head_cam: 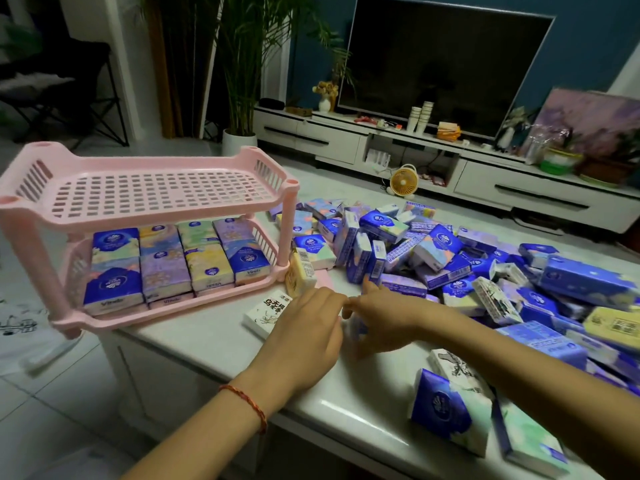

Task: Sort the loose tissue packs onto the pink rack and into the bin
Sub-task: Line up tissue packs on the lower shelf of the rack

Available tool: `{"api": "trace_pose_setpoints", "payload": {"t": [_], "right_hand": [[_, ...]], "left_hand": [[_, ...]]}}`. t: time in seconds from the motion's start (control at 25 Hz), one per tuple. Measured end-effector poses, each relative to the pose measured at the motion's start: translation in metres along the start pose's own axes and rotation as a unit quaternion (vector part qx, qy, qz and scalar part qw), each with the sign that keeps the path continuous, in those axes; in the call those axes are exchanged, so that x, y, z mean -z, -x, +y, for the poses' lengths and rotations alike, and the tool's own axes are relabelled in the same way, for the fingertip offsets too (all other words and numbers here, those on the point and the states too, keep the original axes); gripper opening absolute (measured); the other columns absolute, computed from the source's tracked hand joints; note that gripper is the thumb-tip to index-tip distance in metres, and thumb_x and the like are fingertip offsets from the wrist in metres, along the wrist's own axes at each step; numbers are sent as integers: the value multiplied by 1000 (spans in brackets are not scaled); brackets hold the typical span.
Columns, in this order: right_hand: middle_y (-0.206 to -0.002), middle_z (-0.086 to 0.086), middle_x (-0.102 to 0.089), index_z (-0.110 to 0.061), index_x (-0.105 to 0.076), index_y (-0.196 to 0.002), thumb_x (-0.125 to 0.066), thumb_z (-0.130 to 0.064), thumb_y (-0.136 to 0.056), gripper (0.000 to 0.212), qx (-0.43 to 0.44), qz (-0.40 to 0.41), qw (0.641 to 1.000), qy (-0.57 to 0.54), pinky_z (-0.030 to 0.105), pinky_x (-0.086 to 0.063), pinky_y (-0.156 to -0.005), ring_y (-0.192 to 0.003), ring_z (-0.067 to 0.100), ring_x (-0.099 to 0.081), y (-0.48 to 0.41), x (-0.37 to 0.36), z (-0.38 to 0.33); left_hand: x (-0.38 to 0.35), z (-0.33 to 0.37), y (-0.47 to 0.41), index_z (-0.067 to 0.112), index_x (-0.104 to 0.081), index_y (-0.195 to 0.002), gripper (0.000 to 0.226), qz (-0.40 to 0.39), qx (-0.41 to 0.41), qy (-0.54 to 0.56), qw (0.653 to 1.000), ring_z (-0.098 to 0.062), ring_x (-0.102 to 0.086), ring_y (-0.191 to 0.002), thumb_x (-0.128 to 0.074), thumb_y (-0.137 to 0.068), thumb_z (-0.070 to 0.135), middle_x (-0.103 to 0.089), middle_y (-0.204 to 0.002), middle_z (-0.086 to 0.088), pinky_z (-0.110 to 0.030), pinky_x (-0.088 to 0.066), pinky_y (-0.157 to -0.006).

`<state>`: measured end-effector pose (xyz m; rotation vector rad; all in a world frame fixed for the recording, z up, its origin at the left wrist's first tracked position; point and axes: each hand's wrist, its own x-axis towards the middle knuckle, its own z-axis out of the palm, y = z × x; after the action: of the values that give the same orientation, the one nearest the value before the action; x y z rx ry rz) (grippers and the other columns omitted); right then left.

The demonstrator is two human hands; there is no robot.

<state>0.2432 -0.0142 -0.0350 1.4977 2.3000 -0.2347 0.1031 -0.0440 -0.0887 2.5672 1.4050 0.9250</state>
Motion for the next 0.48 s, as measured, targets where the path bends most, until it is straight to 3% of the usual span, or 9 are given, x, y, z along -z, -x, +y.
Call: {"api": "trace_pose_setpoints", "payload": {"t": [0.08,0.16,0.24,0.28,0.36,0.48], "right_hand": [[-102,7,-53,-12,-56,-121,-66,-29,-82,43,54,9,998,-42,26,-40,-75,-92,20,-51,2,8,-2],[-91,0,-61,-14,-64,-104,-65,-22,-85,21,91,4,980,-176,25,-45,-72,-81,13,-55,5,19,7],[-86,-1,-62,-14,-64,-96,-62,-15,-87,9,57,40,950,-304,21,-48,-66,-76,11,-58,3,25,30],[-86,0,-60,-12,-63,-96,-60,-14,-88,8,26,93,957,-274,22,-47,-65,-77,14,-58,-2,23,46],[-89,6,-55,-13,-59,-92,-58,-19,-87,8,-55,195,977,-61,29,-41,-70,-90,24,-55,-15,9,78],[-117,13,-52,-11,-49,-122,-60,-21,-80,44,-110,144,983,30,35,-42,-90,-116,30,-45,-26,-17,91]], "left_hand": [[3,4,-1,15,-48,-120,30,-9,30,19,999,-21,-48,-109,-38,-91,18,-54,-115,-4,-23,-28,-87],[5,7,-1,19,-35,-133,40,-4,40,43,998,-16,-40,-120,-41,-94,20,-46,-130,0,-20,-25,-93],[4,7,1,22,-24,-143,50,-37,37,44,998,-12,-29,-132,-41,-96,31,-34,-144,3,-17,-18,-103],[1,6,3,24,-18,-146,56,-74,36,34,996,-10,-20,-138,-39,-96,38,-24,-151,5,-17,-11,-109],[-8,7,6,27,-10,-148,65,-154,35,2,987,-10,-3,-144,-38,-94,49,-3,-157,5,-25,-1,-115],[-19,10,5,24,-16,-147,66,-196,52,-4,979,-14,4,-145,-41,-92,51,7,-158,1,-33,-2,-119]]}}
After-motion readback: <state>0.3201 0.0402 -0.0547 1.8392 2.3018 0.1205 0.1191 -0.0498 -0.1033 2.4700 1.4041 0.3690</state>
